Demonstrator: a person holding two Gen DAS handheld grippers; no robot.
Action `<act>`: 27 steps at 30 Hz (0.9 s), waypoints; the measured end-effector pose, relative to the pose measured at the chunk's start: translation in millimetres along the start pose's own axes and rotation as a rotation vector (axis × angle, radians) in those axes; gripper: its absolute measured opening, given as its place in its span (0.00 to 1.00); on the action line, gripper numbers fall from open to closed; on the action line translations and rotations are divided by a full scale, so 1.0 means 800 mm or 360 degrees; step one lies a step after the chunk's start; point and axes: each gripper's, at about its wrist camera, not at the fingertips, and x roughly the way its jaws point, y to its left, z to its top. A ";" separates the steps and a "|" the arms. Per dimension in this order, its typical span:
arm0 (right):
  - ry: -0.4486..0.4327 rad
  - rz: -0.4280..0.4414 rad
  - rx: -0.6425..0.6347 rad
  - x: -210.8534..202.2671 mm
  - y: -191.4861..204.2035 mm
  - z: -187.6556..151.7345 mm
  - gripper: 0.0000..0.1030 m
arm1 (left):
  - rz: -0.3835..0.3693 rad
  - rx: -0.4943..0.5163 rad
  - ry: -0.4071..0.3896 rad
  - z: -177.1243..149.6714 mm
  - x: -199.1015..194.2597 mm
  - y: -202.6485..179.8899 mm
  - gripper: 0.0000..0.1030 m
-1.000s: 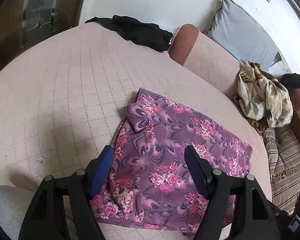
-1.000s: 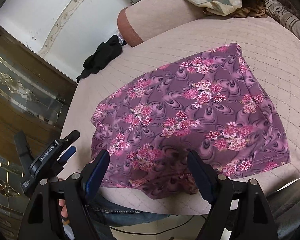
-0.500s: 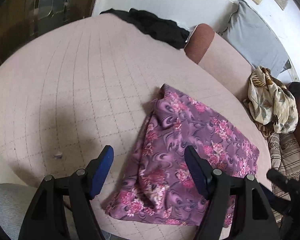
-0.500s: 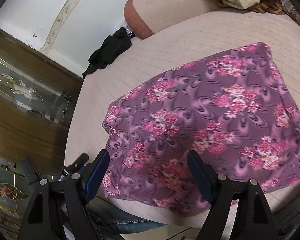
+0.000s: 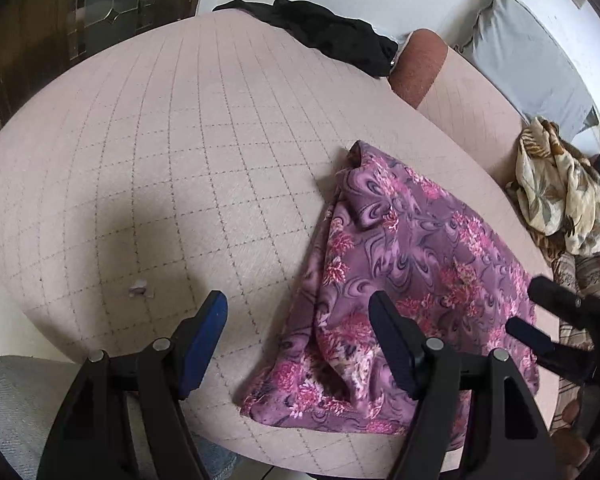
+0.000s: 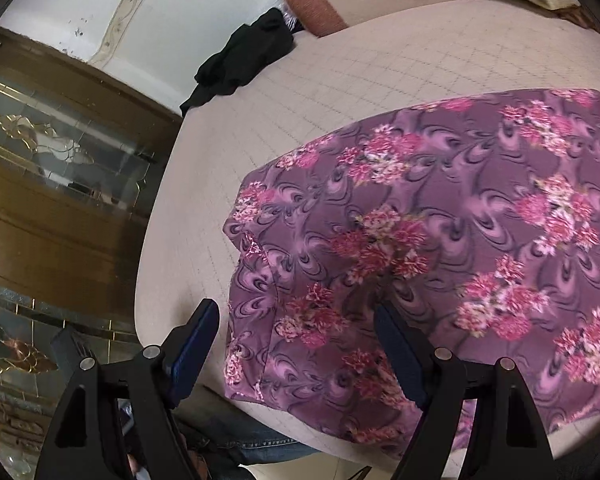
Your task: Fold small clothes
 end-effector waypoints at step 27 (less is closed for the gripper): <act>0.0096 -0.0003 0.0055 0.022 -0.014 0.006 0.79 | -0.0087 0.0015 0.0257 -0.025 0.044 -0.016 0.70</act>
